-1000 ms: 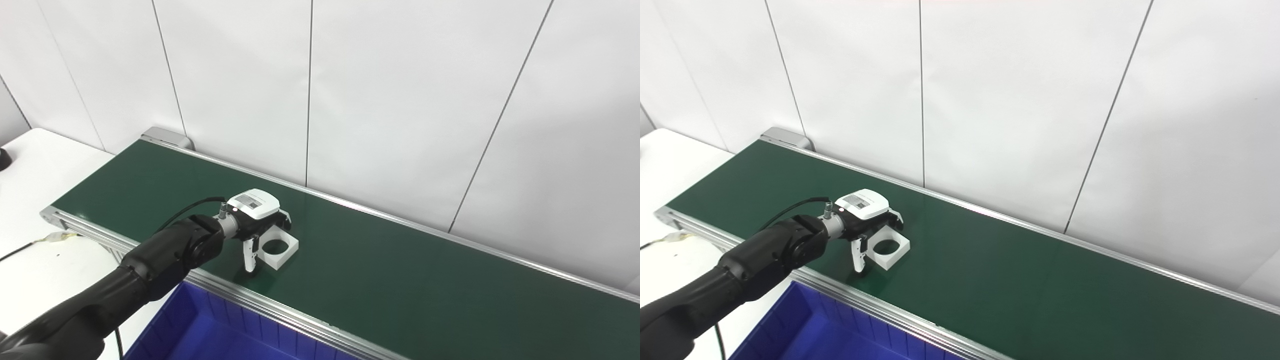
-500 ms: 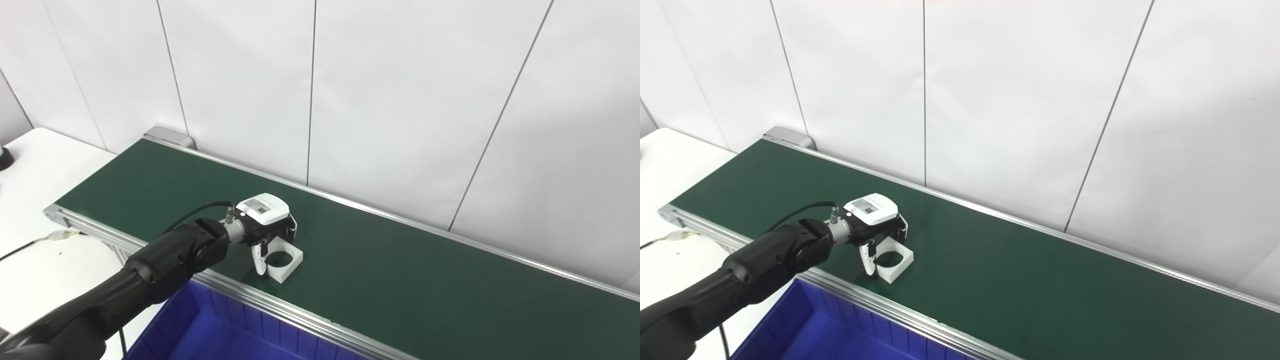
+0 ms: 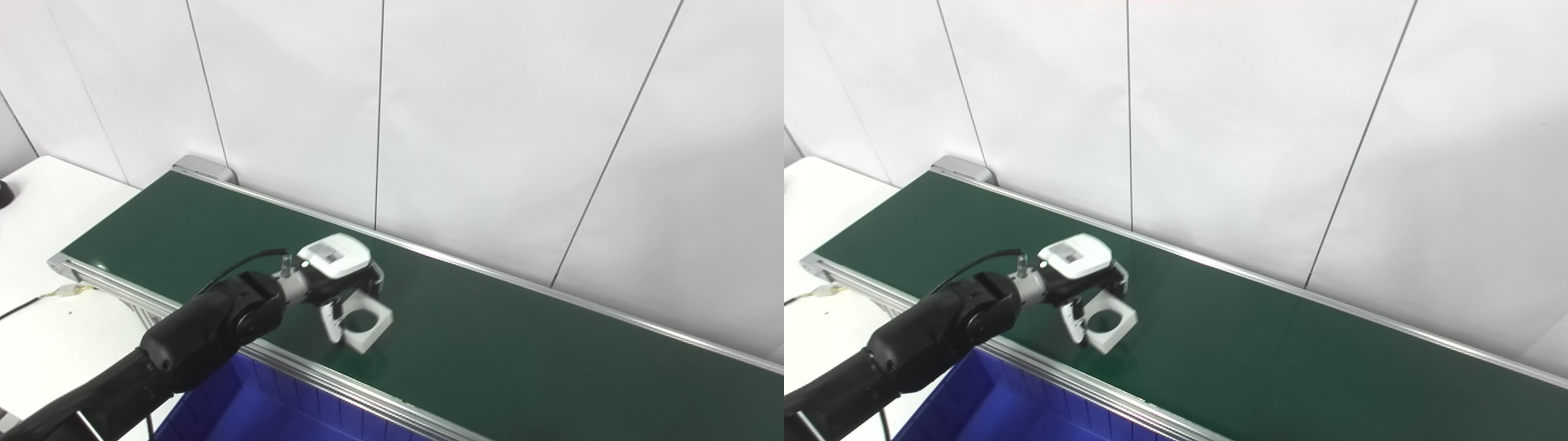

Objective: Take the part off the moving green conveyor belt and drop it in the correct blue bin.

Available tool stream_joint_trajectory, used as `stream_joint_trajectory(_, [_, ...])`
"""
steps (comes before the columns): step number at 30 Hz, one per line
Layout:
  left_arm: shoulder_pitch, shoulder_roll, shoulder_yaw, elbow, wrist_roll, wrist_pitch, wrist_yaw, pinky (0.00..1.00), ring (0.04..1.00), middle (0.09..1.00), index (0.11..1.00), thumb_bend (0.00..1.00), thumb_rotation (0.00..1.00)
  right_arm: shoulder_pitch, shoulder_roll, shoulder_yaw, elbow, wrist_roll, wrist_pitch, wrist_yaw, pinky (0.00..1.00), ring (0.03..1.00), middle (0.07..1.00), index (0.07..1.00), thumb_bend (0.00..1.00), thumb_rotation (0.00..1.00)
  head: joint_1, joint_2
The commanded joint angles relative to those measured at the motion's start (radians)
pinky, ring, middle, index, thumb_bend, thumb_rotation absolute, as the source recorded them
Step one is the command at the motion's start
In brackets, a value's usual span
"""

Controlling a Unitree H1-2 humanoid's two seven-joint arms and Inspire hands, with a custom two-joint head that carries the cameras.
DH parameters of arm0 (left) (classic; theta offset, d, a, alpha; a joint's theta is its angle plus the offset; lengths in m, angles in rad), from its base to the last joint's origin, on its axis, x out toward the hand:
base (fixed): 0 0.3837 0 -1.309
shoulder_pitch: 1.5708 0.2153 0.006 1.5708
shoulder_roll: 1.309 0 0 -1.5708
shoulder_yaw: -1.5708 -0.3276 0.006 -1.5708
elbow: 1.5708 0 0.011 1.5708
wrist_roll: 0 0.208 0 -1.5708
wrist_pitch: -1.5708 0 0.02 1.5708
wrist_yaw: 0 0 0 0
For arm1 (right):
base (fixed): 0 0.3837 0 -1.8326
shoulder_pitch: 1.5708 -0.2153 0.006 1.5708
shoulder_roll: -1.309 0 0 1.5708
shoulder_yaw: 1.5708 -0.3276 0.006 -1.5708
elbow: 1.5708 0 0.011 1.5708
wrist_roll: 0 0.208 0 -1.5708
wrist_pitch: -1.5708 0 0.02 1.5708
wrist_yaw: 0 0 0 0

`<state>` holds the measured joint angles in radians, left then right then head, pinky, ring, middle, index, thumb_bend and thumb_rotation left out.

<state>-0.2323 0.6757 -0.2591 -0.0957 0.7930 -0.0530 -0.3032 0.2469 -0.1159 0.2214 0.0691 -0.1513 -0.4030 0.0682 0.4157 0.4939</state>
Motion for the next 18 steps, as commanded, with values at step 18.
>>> stream_joint_trajectory(18, [0.162,-0.051,0.15,-0.499,-0.192,0.196,-0.232,0.55,0.496,0.467,0.497,0.52,0.0,0.015,0.001,-0.01,-0.071,-0.002,-0.039,-0.003,0.76,0.821,0.863,0.94,0.65,0.46,-0.016,0.071])
